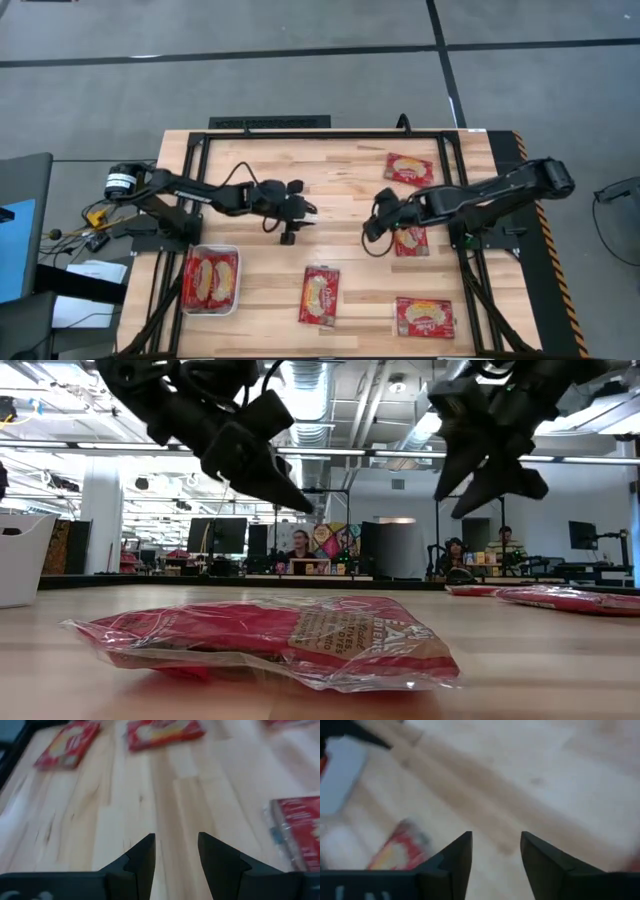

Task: Sort popcorn bags into baskets
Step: Put the red popcorn bag into the white bin

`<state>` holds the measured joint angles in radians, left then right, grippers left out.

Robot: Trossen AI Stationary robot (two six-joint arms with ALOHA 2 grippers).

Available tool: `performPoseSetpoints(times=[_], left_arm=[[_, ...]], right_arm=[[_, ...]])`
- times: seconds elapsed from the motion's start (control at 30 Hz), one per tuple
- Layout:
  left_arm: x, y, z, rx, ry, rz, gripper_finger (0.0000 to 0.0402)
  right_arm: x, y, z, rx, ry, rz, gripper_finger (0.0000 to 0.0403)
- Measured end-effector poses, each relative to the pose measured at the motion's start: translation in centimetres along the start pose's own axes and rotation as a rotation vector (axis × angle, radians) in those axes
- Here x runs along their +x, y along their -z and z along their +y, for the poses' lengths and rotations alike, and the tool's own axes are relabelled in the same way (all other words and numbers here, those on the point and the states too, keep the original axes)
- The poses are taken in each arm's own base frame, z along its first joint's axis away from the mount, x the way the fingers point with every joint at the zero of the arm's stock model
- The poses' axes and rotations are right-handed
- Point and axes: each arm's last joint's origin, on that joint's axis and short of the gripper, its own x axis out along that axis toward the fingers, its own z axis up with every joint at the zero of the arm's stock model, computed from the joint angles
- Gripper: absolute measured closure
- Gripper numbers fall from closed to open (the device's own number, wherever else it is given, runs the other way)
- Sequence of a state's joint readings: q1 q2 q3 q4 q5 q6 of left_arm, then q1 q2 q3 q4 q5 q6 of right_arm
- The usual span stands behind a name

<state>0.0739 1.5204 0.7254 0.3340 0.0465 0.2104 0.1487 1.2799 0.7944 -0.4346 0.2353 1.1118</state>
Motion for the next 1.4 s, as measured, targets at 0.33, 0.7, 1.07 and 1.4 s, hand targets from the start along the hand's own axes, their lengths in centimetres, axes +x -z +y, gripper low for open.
performPoseSetpoints(times=[0.33, 0.7, 1.07, 1.4], left_arm=[[0.0, -0.7, 0.1, -0.209, 0.066, -0.079, 0.0262], [1.4, -0.1, -5.4, -0.423, 0.109, -0.008, 0.0262], [1.3, 0.3, -10.4, -0.508, 0.055, 0.009, 0.0262], [0.9, 1.2, -11.0, -0.434, -0.13, 0.064, 0.0262]], right_arm=[[6.1, 4.7, 1.4, -0.117, 0.004, 0.235, 0.0211], [9.5, 7.7, 2.8, -0.345, -0.109, 0.175, 0.0309], [8.9, 9.5, 3.2, -0.258, -0.375, 0.062, 0.0177], [11.5, 9.8, 2.4, 0.024, -0.334, 0.097, 0.0119]])
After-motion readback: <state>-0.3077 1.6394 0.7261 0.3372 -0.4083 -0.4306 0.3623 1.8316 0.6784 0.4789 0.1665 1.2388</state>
